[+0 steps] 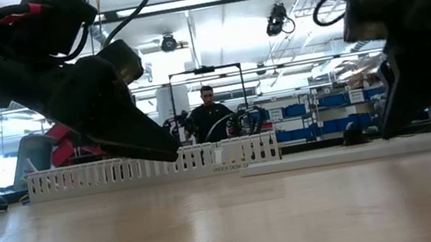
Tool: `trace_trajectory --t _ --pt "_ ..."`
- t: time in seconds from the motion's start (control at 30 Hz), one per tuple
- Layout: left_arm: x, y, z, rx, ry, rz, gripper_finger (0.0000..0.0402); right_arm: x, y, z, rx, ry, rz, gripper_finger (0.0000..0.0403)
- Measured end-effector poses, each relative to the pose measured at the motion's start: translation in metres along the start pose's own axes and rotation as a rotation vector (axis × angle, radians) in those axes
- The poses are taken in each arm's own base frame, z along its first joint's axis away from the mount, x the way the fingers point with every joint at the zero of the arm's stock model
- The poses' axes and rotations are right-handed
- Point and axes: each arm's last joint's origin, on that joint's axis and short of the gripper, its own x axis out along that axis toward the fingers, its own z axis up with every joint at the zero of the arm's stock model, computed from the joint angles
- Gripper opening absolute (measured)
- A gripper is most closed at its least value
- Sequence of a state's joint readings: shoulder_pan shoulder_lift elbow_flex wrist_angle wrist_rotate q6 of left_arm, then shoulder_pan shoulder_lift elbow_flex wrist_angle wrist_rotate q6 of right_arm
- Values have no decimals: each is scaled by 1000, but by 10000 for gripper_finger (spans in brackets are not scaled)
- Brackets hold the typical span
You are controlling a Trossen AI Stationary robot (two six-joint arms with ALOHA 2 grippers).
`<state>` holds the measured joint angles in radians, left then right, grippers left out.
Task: Ziptie cables
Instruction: Close the white cable duct
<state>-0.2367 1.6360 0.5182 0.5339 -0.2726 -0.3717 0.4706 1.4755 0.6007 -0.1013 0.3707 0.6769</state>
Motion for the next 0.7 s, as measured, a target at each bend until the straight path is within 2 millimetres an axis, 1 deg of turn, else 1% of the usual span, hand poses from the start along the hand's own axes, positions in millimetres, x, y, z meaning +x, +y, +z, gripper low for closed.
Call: trace_trajectory --t 0.13,0.23,0.57,0.7 --pt "0 0 0 0 -2 4 343 14 1 -7 -9 29 -17 74" --pt "0 0 0 -1 -2 4 343 21 4 -8 1 21 -17 73" --pt "0 0 1 -4 -10 1 343 24 4 -8 -6 11 -25 71" --pt "0 -1 2 -7 -19 -3 343 25 5 -7 4 5 0 48"
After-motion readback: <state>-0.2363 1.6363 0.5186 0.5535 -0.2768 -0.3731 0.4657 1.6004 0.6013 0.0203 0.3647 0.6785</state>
